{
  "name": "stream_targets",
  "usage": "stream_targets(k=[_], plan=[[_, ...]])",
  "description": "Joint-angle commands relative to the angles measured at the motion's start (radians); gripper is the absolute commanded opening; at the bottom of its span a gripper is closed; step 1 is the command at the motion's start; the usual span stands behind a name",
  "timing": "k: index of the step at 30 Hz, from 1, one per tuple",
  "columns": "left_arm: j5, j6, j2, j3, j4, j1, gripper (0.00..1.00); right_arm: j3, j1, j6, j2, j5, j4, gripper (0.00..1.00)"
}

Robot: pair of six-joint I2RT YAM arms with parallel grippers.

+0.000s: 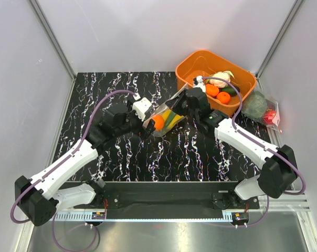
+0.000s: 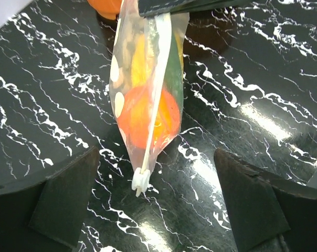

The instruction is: Open the zip-top bag and remove the fake food

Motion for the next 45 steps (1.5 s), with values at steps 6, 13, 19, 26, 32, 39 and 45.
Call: stream_targets(k=[6, 13, 19, 26, 32, 39, 45], plan=[[0.039, 0.022, 0.046, 0.042, 0.012, -0.012, 0.57, -0.059, -0.006, 0.007, -0.094, -0.034, 0.02, 0.0], [0.058, 0.036, 0.09, 0.059, -0.01, -0.03, 0.13, -0.099, -0.006, -0.056, -0.174, -0.066, -0.029, 0.0], [0.098, 0.083, 0.055, 0.054, -0.033, -0.042, 0.0, -0.03, -0.008, -0.263, -0.205, -0.133, -0.135, 0.46], [0.199, 0.174, 0.015, 0.077, -0.112, -0.042, 0.0, 0.091, -0.008, -0.747, -0.303, -0.293, -0.271, 0.86], [0.283, 0.227, -0.023, 0.092, -0.18, -0.042, 0.0, 0.169, -0.008, -1.001, -0.266, -0.559, -0.368, 0.89], [0.311, 0.257, -0.042, 0.106, -0.221, -0.041, 0.0, 0.194, -0.002, -1.085, -0.16, -0.726, -0.451, 0.88], [0.347, 0.252, -0.031, 0.123, -0.235, -0.03, 0.0, 0.099, 0.034, -1.089, -0.175, -0.72, -0.395, 0.86]])
